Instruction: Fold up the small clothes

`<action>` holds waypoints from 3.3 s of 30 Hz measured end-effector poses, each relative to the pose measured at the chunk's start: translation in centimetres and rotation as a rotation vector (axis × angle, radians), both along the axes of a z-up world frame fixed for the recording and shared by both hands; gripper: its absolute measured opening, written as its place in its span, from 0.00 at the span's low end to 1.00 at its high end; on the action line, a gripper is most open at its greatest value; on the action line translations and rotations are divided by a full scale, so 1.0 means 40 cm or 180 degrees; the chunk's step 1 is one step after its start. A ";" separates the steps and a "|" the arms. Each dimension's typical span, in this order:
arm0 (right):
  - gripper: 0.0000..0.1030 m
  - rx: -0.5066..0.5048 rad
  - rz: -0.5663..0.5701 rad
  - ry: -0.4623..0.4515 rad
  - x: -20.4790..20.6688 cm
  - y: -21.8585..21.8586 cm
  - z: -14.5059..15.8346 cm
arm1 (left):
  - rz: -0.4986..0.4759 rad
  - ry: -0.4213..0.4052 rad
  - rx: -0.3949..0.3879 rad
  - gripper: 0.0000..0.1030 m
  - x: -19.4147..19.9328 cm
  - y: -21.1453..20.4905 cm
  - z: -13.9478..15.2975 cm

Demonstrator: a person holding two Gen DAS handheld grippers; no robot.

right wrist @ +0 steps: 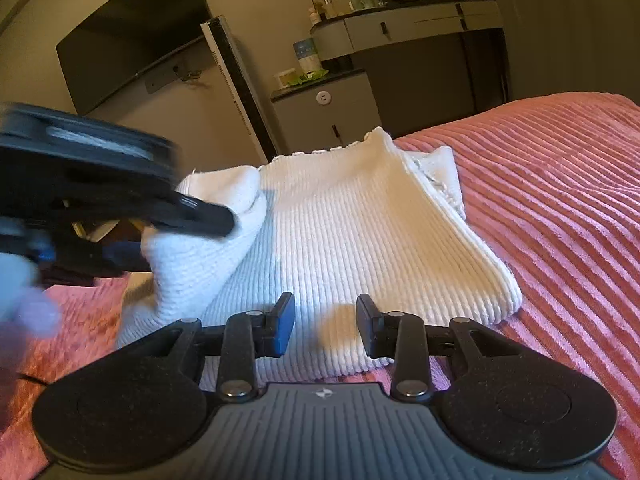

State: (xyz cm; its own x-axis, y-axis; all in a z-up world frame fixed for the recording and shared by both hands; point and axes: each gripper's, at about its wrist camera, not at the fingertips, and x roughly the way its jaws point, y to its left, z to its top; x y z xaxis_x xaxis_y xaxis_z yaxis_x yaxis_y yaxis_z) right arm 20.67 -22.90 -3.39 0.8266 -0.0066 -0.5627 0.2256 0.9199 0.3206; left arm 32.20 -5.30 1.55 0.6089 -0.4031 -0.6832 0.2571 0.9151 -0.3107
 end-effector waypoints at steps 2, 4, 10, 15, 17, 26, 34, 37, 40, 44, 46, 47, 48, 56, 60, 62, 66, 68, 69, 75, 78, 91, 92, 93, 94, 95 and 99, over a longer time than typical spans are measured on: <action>0.32 -0.0014 -0.0007 0.0003 -0.002 0.002 0.002 | 0.0098 -0.0166 0.0046 0.71 -0.041 0.022 0.018; 0.32 -0.0006 -0.0021 -0.0001 -0.004 0.003 0.006 | 0.0291 -0.0260 0.0065 0.73 -0.080 0.053 0.021; 0.46 0.0433 -0.0016 -0.0131 -0.013 -0.028 0.036 | 0.0691 0.0011 0.0225 0.73 -0.115 0.141 -0.060; 0.48 0.1342 -0.0038 -0.0061 0.018 -0.121 0.024 | 0.0561 0.0078 0.0338 0.76 -0.135 0.157 -0.098; 0.53 0.1588 0.0113 0.0043 0.061 -0.143 0.013 | 0.0437 0.0026 0.0439 0.80 -0.136 0.141 -0.104; 0.57 0.1734 0.0752 0.0359 0.296 -0.146 -0.007 | 0.0470 -0.0018 0.0359 0.81 -0.124 0.124 -0.142; 0.58 0.1800 0.1015 0.0580 0.390 -0.131 -0.016 | 0.0455 -0.0044 0.0408 0.84 -0.137 0.118 -0.140; 0.36 0.1439 0.1137 0.0614 0.400 -0.093 0.006 | 0.0456 -0.0033 0.0421 0.84 -0.133 0.113 -0.140; 0.23 0.1126 0.1193 0.0574 0.396 -0.056 0.029 | 0.0459 -0.0057 0.0293 0.85 -0.136 0.123 -0.142; 0.19 0.0682 0.1250 0.0272 0.342 -0.041 0.106 | 0.0515 0.0011 0.0098 0.85 -0.140 0.140 -0.134; 0.19 0.0520 0.1252 0.0008 0.298 -0.048 0.155 | 0.0491 0.0015 0.0046 0.85 -0.142 0.141 -0.124; 0.19 0.0407 0.1238 -0.0113 0.275 -0.052 0.175 | 0.0467 0.0015 0.0026 0.86 -0.143 0.140 -0.121; 0.19 0.0263 0.1211 -0.0217 0.250 -0.056 0.189 | 0.0451 0.0021 0.0003 0.87 -0.142 0.137 -0.120; 0.26 -0.0046 0.0722 0.0289 0.234 -0.168 0.054 | 0.0408 0.0073 0.0142 0.87 -0.134 0.098 -0.135; 0.50 0.0856 0.0644 0.0250 0.233 -0.256 0.018 | 0.0354 0.0045 0.0103 0.86 -0.143 0.100 -0.118; 0.55 0.1244 0.0640 0.0222 0.245 -0.282 0.000 | 0.0377 0.0064 0.0066 0.86 -0.140 0.106 -0.115; 0.56 0.1299 0.0717 0.0274 0.268 -0.274 -0.011 | 0.0435 0.0177 0.0046 0.86 -0.132 0.099 -0.114; 0.48 0.1101 0.0827 0.0302 0.285 -0.247 -0.002 | 0.0451 0.0227 0.0138 0.86 -0.134 0.087 -0.113; 0.29 0.0966 0.0881 0.0320 0.290 -0.232 0.006 | 0.0457 0.0259 0.0208 0.86 -0.132 0.080 -0.112; 0.21 -0.0019 0.0916 -0.0167 0.245 -0.180 0.130 | 0.0462 0.0250 0.0217 0.86 -0.132 0.079 -0.090; 0.21 -0.0452 0.0758 -0.0375 0.217 -0.178 0.169 | 0.0447 0.0236 0.0145 0.87 -0.131 0.080 -0.079; 0.21 -0.0945 0.0538 -0.0034 0.212 -0.185 0.061 | 0.0388 0.0212 0.0162 0.86 -0.102 0.056 -0.070; 0.21 -0.0940 0.0527 -0.0014 0.211 -0.186 0.053 | 0.0401 0.0228 0.0144 0.86 -0.099 0.059 -0.072; 0.21 -0.0929 0.0513 -0.0001 0.210 -0.190 0.048 | 0.0415 0.0246 0.0127 0.86 -0.096 0.061 -0.072; 0.21 -0.0914 0.0507 0.0002 0.210 -0.191 0.041 | 0.0416 0.0257 0.0105 0.86 -0.094 0.063 -0.073; 0.21 -0.0898 0.0507 0.0023 0.213 -0.192 0.028 | 0.0407 0.0270 0.0080 0.86 -0.089 0.065 -0.074; 0.33 -0.0692 0.0451 0.0231 0.241 -0.222 0.000 | 0.0422 0.0407 -0.0030 0.86 -0.075 0.070 -0.081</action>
State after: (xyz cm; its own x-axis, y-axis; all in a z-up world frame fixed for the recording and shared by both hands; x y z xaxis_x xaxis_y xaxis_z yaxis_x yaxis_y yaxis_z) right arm 30.31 -31.79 -3.41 0.7855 -0.0210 -0.6185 0.1050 0.9894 0.0998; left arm 29.20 -2.49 -1.70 0.5656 -0.3319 -0.7550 0.0923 0.9352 -0.3419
